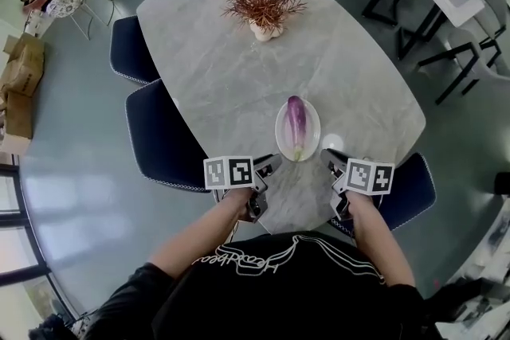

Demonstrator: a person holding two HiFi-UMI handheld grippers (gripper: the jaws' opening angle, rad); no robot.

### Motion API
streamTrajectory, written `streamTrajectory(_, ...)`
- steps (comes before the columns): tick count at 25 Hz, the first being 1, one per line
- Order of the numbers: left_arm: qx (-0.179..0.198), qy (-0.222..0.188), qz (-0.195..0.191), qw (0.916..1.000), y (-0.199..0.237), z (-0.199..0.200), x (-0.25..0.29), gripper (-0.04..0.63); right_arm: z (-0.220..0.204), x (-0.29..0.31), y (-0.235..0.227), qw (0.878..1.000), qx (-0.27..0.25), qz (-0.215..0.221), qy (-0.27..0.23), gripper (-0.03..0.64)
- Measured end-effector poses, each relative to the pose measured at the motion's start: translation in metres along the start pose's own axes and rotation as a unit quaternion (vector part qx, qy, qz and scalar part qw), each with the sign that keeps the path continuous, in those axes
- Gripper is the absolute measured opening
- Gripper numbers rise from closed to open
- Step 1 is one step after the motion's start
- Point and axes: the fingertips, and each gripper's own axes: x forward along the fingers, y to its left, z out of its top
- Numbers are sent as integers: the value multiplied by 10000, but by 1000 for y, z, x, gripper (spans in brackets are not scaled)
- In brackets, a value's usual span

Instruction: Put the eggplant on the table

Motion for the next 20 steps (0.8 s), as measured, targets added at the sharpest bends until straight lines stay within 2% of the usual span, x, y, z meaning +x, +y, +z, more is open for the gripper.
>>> streamTrajectory(3,600,52,-63,9982,-14,-4,-12,92,0,-11,21,9989,-230,369,-173,44)
streamTrajectory(6,1203,39,-234,9925,-30,-10,-26,92,-4,-22,43,9944,-680,672,-446,43)
streamTrajectory(8,1560,5,-367,9871,-39,-19,-38,78,-15,-31,61,9901,-996,843,-510,43)
streamTrajectory(11,1868,-190,-679,9799,-57,-25,-63,15,-27,-50,86,9815,-1499,1059,-545,43)
streamTrajectory(14,2352,-372,-1035,9657,-79,-36,-93,9,-42,-73,112,9747,-1745,1253,-622,41)
streamTrajectory(16,2535,-455,-1316,9573,-93,-48,-115,8,-56,-88,127,9733,-1789,1272,-675,19)
streamTrajectory(20,2622,-594,-1600,9498,-114,-78,-159,8,-87,-118,160,9693,-1873,1352,-840,5)
